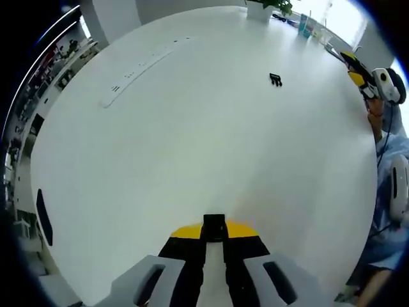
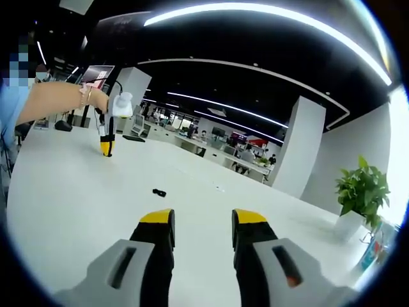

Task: Snap the two parts of the plastic buckle together until the buckle closes and remains connected.

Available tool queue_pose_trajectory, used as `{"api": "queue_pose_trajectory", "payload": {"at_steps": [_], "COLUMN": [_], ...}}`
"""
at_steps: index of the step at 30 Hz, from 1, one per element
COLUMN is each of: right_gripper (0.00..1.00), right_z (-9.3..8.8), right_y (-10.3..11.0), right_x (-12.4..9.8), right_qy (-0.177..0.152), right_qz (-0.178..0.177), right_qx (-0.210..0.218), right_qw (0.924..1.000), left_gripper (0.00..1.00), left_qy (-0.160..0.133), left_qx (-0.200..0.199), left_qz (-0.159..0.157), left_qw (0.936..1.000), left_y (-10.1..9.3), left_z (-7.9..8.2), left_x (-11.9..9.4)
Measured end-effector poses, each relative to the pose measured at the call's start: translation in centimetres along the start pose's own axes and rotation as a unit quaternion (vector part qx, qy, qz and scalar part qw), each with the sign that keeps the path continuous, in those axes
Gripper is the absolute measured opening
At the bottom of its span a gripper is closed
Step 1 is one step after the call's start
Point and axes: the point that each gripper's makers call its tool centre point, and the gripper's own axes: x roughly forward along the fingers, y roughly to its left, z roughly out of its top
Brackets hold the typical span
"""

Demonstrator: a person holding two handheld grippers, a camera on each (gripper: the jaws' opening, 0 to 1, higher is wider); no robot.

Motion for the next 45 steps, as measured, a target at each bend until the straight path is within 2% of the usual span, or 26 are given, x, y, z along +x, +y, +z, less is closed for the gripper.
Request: {"api": "queue_pose_trajectory", "payload": {"at_steps": [19,29,37,45], "right_gripper": [0.33,0.32,0.32,0.32], "right_z": [0.0,0.0,0.0,0.4], "right_y": [-0.5,-0.5,-0.3,-0.7], "right_x": [0.6,0.8,0.7,0.1], "right_qy": [-0.007,-0.008,-0.006,-0.013], "right_qz": [0.004,0.006,0.006,-0.010], "right_qx": [0.008,0.010,0.006,0.002], "right_qw": [0.9999,0.9999,0.9999,0.9999], "left_gripper": [0.08,0.08,0.08,0.08], "left_qy": [0.027,0.034,0.034,0.036], "left_qx": [0.016,0.021,0.033,0.055], "left_qz": [-0.006,-0.010,-0.013,-0.018], "left_qw": [0.9995,0.9992,0.9988,0.9977], "left_y": [-2.4,-2.9,-4.5,-6.5], "left_z": [-0.8,-1.2,-2.1,-3.2], "left_x": [-0.2,-0.4,-0.6,-0.8]}}
